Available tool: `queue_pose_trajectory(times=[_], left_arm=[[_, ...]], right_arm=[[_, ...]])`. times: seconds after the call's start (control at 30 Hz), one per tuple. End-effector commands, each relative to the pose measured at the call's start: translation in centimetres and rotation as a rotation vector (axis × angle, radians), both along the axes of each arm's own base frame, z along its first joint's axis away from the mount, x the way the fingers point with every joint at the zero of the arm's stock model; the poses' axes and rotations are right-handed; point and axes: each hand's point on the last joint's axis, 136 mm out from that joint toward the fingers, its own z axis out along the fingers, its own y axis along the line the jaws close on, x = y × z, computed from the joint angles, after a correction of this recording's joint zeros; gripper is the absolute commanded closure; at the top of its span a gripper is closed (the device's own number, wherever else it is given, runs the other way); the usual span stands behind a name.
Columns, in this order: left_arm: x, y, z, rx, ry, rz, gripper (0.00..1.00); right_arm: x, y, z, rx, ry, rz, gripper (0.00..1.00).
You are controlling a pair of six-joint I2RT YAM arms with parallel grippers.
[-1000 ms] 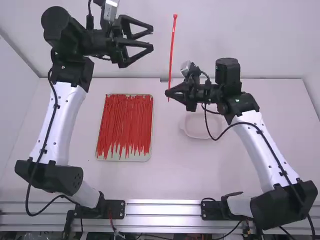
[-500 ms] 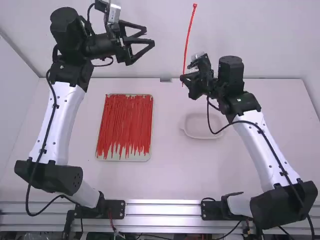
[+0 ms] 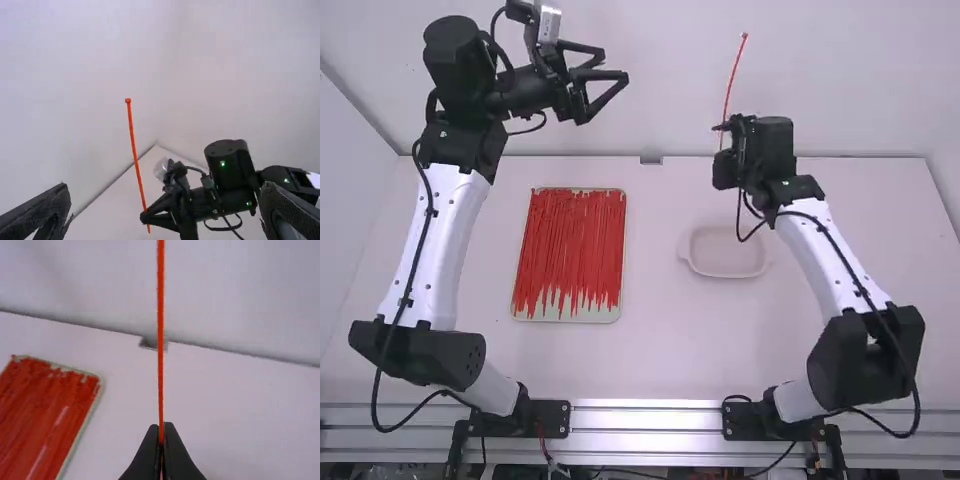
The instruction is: Fasten the cable tie
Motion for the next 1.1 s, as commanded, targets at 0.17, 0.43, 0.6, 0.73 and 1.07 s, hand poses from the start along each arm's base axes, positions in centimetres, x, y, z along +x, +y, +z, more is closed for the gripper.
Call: queue_pose_trajectory(times=[0.17,0.43,0.6,0.73,1.07], left_arm=[[1.5,1.1,0.1,0.0,0.023,0.132,0.01],[1.4,0.7,0.1,-0.023,0.06,0.123,0.01],[0.9,-0.5,0.0,-0.021,0.067,0.095,0.01],[0.4,-1.7,-0.2,-0.016,0.077,0.071,0.01],[0.1,-2.3,-0.1,-0.034,0.102,0.055,0.01]], right_arm=[[0.5,-4.1,-0.6,-0.12,0.023,-0.366,1.0],[-2.2,-1.8,1.8,-0.301,-0.074,-0.449,1.0],[-4.2,0.7,4.4,-0.378,-0.162,-0.422,1.0],[-5.8,1.5,6.4,-0.428,-0.217,-0.457,1.0],[-8.9,1.7,10.2,-0.49,-0.309,-0.614,1.0]])
